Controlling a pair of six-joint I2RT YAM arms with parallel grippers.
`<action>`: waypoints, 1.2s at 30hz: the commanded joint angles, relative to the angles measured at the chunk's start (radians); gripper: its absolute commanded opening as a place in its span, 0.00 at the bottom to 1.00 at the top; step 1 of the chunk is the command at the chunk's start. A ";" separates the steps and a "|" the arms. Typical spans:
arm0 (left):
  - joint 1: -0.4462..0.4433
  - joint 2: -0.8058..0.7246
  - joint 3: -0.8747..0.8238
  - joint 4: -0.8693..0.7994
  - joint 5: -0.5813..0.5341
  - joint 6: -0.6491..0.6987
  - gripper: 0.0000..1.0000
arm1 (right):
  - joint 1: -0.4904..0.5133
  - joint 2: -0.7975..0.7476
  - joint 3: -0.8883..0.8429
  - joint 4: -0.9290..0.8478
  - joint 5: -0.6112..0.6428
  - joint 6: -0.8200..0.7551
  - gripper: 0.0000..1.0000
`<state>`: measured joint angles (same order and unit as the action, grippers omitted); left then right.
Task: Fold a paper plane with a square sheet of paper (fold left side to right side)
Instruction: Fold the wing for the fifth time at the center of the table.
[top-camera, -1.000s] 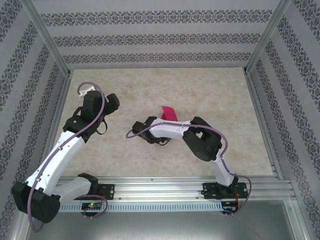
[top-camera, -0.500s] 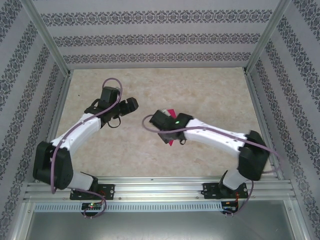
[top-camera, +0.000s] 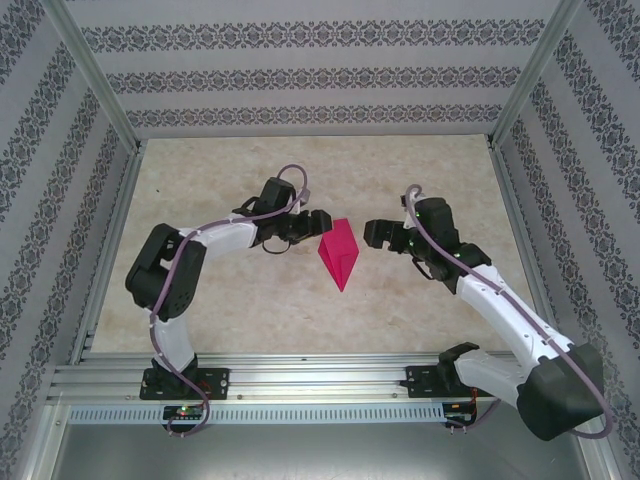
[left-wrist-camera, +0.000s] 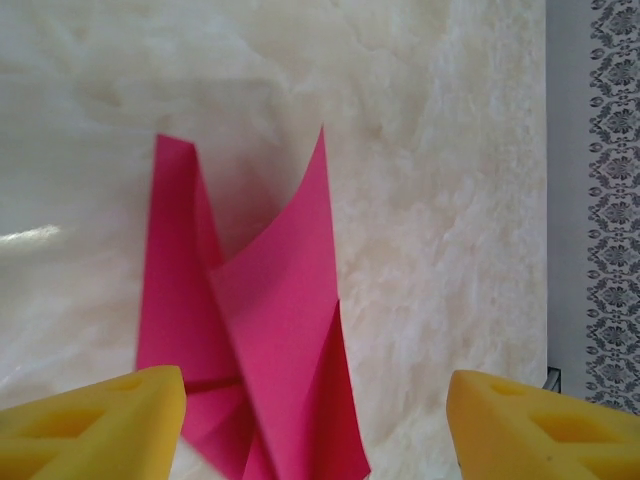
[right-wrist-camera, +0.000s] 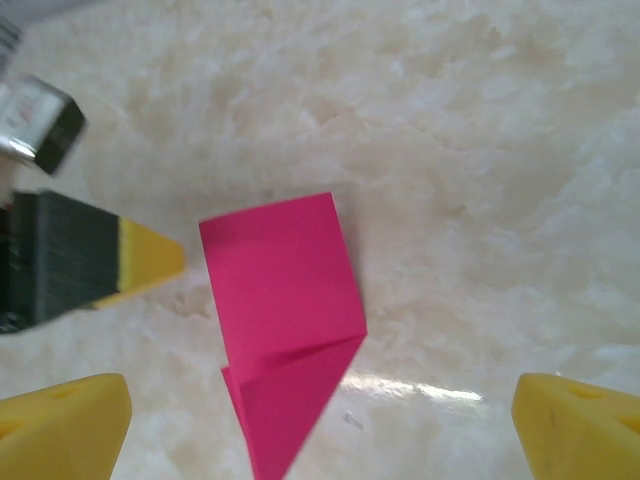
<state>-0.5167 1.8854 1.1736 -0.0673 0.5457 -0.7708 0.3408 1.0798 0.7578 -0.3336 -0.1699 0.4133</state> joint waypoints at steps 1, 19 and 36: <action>-0.014 0.069 0.055 0.062 0.041 -0.028 0.67 | -0.060 -0.017 -0.054 0.177 -0.185 0.100 0.98; 0.012 0.125 -0.004 0.170 0.156 0.024 0.10 | -0.164 0.103 -0.138 0.272 -0.426 0.080 0.90; 0.057 0.103 -0.065 0.307 0.434 0.216 0.02 | -0.181 0.559 -0.016 0.490 -0.764 0.028 0.65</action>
<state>-0.4629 2.0365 1.1103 0.1791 0.9012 -0.6399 0.1738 1.6077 0.7097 0.0628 -0.8333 0.4690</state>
